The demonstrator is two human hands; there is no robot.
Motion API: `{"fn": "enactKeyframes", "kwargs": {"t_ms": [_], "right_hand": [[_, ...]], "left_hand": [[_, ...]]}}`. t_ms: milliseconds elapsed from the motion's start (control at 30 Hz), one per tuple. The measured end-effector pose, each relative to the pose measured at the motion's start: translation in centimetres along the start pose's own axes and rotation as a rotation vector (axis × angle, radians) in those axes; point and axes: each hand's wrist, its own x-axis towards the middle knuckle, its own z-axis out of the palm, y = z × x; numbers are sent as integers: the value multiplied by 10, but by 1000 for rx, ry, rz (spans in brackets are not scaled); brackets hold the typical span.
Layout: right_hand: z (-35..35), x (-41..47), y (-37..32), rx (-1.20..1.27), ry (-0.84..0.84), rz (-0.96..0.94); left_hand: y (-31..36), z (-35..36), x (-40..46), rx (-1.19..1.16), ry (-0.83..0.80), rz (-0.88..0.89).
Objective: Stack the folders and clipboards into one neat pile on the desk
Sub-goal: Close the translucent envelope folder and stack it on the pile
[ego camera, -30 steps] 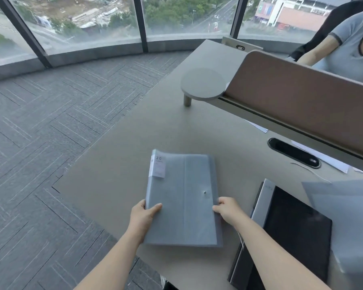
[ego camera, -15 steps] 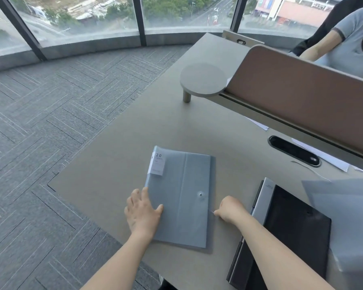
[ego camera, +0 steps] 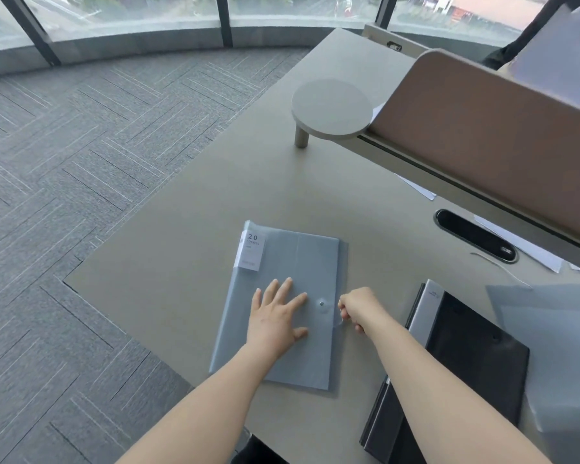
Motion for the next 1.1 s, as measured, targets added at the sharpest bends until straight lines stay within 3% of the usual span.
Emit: {"fn": "enactKeyframes", "kwargs": {"t_ms": [300, 433, 667, 867, 1100], "right_hand": [[35, 4, -30, -475, 193, -380], [48, -3, -29, -645, 95, -494], [45, -14, -12, -705, 13, -433], [22, -13, 9, -500, -67, -280], [3, 3, 5, -443, 33, -205]], "left_hand": [[-6, 1, -1, -24, 10, 2], [-9, 3, -1, -42, 21, 7], [-12, 7, 1, -31, 16, 8], [-11, 6, 1, -15, 20, 6], [-10, 5, 1, -9, 13, 13]]}}
